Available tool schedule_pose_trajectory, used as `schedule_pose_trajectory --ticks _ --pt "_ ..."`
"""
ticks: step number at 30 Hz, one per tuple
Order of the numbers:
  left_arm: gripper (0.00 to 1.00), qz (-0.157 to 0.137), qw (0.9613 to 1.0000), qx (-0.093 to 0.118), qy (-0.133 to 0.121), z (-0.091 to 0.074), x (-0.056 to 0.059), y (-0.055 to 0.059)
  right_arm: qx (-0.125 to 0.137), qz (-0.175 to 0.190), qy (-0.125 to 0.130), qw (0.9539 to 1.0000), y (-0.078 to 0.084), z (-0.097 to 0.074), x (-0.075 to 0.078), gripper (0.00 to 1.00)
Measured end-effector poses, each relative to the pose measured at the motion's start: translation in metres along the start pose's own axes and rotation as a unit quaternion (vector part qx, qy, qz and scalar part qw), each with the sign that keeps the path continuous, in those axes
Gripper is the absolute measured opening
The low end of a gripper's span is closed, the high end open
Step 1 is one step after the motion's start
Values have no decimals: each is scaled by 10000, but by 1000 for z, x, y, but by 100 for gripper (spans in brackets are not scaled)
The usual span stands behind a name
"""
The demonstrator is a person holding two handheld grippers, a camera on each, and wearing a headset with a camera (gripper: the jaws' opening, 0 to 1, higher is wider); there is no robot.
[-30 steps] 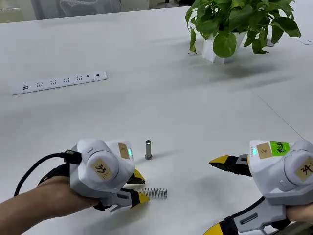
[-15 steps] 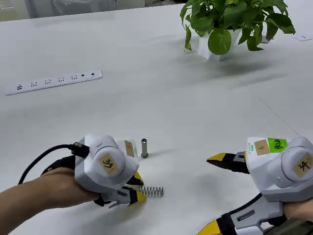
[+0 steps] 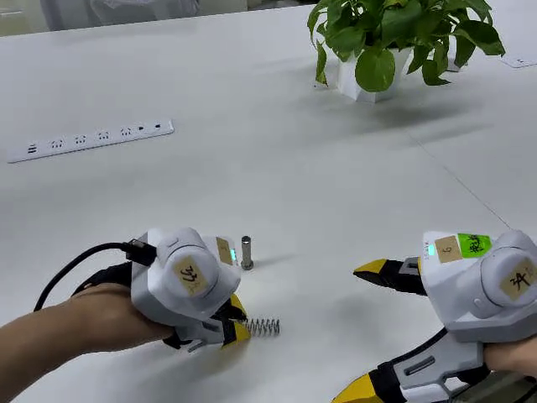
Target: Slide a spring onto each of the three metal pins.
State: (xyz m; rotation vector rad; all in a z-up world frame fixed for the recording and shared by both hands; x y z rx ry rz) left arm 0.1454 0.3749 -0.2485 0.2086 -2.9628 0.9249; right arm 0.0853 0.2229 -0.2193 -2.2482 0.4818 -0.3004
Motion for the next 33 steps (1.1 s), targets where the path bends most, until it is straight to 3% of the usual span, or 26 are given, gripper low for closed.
schedule_pose_trajectory --ticks 9,15,25,33 --pt "11 -84 9999 -120 -80 -1 3 0 9 38 -39 10000 0 2 -4 95" --pt "10 -164 9997 -73 -188 -1 4 1 19 26 -55 10000 -1 3 -6 95" --pt "10 -820 9946 505 -396 -9 6 10 61 30 -30 10000 -5 3 -4 95" --pt "10 -1396 9826 1052 -628 -28 13 18 75 -74 -114 9999 -14 7 -7 94"
Point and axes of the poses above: the centre of the closed fingertips' face, and the gripper's own axes: z roughly forward along the fingers, x roughly to its right, y roughly out of its underside, the point moved 6 cm from there along -z, roughly backward along the fingers, and after that the axes turned 10 degrees about -z, right-handed, at the moved point
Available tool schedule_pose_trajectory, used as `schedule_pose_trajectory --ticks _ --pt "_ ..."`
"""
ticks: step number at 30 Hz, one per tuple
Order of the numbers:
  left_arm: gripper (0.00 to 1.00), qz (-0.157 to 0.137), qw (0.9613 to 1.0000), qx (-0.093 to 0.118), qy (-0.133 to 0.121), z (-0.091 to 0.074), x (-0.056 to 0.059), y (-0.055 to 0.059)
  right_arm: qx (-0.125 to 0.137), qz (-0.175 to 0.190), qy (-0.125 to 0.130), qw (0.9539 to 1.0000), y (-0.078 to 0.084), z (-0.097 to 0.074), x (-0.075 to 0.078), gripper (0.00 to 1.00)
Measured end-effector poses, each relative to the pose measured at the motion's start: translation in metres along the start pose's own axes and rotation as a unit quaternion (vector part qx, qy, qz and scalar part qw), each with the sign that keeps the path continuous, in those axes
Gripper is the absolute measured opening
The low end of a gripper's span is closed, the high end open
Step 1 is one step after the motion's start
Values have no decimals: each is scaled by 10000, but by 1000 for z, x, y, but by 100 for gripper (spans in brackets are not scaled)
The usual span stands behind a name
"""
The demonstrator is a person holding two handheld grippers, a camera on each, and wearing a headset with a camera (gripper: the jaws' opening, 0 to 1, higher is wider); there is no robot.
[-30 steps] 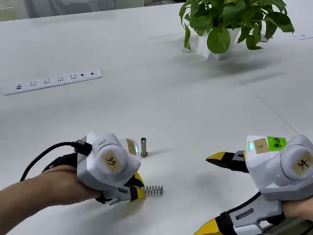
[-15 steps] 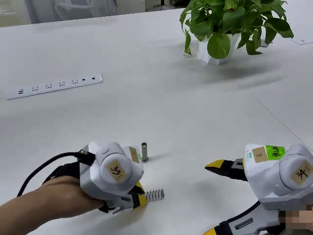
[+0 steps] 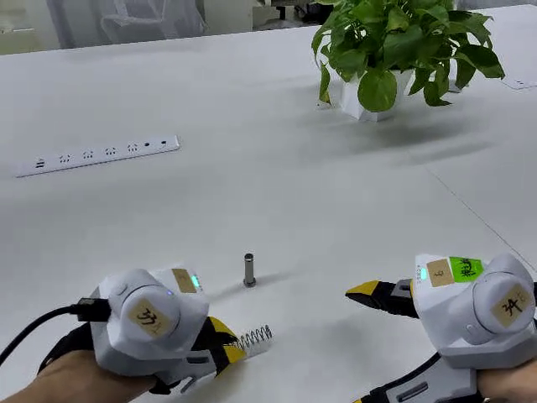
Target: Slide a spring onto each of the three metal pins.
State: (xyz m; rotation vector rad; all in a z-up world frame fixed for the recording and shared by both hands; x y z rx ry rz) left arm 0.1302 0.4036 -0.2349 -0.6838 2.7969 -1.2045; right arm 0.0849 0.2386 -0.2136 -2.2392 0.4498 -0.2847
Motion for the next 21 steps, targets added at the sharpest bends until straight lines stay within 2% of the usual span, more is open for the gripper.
schedule_pose_trajectory --ticks 4,9,21 --pt "10 -278 9990 324 -131 -12 7 5 30 -45 -28 10000 -6 4 0 94" --pt "10 -406 9980 460 -176 -22 18 15 93 -115 -106 9998 -15 11 -2 93" --pt "10 -613 9957 649 -264 -48 29 34 104 -451 -421 9980 -42 29 -9 90"
Point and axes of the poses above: the centre of the closed fingertips' face, and the gripper's own axes: z roughly forward along the fingers, x roughly to its right, y roughly out of its underside, the point moved 6 cm from there along -z, roughly backward along the fingers, and after that the axes turned 10 degrees about -z, right-handed, at the moved point
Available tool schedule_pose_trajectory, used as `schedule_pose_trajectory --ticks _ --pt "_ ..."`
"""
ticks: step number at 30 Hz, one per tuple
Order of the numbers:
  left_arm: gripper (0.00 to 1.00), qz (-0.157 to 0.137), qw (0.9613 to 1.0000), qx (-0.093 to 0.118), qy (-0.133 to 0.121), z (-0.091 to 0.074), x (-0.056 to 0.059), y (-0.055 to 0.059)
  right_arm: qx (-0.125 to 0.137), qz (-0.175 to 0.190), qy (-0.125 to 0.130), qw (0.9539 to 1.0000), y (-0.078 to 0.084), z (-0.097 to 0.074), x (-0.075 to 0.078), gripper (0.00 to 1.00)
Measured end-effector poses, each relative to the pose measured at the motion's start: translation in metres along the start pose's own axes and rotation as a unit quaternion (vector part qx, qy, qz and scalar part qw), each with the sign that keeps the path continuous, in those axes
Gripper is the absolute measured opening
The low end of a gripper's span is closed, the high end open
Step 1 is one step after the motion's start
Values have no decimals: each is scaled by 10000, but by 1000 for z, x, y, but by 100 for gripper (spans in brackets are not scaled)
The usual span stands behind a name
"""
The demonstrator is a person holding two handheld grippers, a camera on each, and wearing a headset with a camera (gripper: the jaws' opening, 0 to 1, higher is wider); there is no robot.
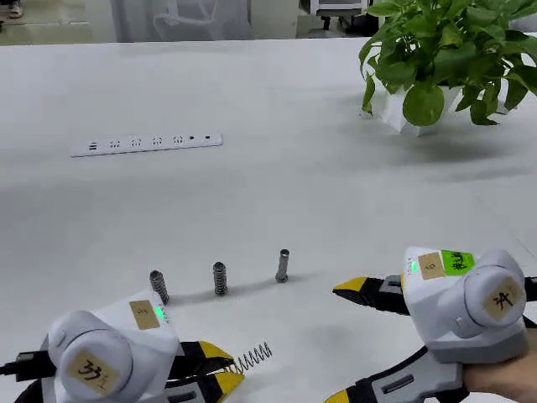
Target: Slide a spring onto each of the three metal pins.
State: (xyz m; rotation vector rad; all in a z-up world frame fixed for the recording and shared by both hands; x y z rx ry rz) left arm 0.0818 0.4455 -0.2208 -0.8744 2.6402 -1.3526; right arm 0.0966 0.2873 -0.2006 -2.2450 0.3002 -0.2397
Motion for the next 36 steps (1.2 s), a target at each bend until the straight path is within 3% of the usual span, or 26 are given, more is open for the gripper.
schedule_pose_trajectory --ticks 8,14,20,24,30,36 --pt "10 32 9999 125 -33 -9 3 7 -80 -241 -294 9992 -18 13 -5 88" --pt "10 220 9996 176 61 -11 7 7 -94 -304 -480 9983 -27 16 -10 80" --pt "10 359 9989 218 194 -12 12 5 -42 -345 -706 9969 -34 18 -17 62" --pt "10 411 9985 245 253 -13 12 2 -88 -328 -887 9955 -34 19 -21 56" --pt "10 506 9975 296 382 -15 15 -1 -3 -294 -1125 9932 -38 16 -24 34" --pt "10 596 9958 374 591 -15 20 -4 -1 -379 -1298 9908 -36 16 -27 25"
Point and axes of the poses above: the centre of the closed fingertips' face, and the gripper's own axes: z roughly forward along the fingers, x roughly to its right, y roughly out of its underside, the point moved 6 cm from there along -z, roughly backward along the fingers, and after that the axes turned 10 degrees about -z, right-handed, at the moved point
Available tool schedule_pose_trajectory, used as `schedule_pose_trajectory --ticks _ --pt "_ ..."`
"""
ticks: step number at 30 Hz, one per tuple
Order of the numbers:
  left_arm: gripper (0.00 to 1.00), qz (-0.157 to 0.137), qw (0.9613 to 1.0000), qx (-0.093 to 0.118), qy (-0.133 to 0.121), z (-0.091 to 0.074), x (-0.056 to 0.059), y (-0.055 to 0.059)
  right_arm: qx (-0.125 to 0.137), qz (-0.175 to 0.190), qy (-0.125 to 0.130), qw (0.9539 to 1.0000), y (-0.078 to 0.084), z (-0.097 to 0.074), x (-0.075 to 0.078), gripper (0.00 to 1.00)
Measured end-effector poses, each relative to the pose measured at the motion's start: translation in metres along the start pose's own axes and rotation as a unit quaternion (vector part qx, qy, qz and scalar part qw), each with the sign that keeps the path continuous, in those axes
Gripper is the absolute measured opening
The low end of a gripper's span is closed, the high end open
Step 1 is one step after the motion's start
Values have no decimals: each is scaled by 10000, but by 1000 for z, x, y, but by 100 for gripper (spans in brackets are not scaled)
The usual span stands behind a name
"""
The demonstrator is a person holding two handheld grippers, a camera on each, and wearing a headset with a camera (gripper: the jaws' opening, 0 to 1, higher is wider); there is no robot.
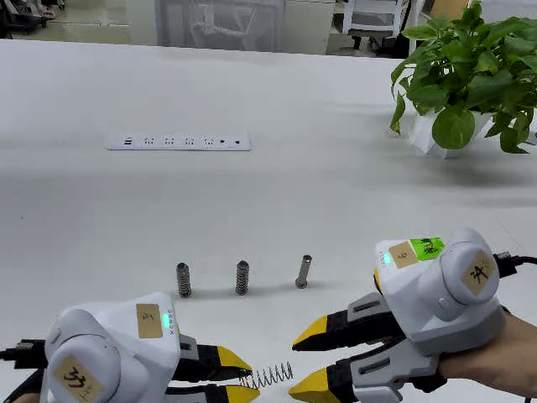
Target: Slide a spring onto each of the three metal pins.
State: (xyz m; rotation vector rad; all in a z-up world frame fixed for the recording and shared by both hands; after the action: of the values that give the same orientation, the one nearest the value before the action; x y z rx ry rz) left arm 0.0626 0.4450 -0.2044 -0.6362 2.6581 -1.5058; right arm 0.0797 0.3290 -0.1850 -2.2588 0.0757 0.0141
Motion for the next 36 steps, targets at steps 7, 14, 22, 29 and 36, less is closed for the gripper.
schedule_pose_trajectory --ticks 7,14,22,29,36 --pt "10 88 9999 -12 59 1 2 0 39 -78 -128 9999 0 0 -4 17" --pt "10 119 9999 -12 81 1 2 -2 50 -78 -159 9998 1 0 -5 13" --pt "10 118 9999 -20 80 3 4 -1 57 -34 -116 9999 1 -1 -5 11" --pt "10 119 9999 -78 86 5 5 -1 -120 -210 -56 9997 -5 -3 -8 11" --pt "10 171 9996 -157 142 10 8 -1 -230 -431 22 9988 -10 -6 -10 11"
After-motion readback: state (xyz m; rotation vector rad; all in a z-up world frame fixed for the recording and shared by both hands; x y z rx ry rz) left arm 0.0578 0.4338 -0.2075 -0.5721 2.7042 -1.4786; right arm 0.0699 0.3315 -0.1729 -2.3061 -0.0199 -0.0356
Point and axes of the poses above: the centre of the closed fingertips' face, and the gripper's own axes: z roughly forward along the fingers, x roughly to its right, y roughly out of its underside, the point moved 6 cm from there along -z, roughly backward along the fingers, and after that the axes turned 10 degrees about -z, right-handed, at the moved point
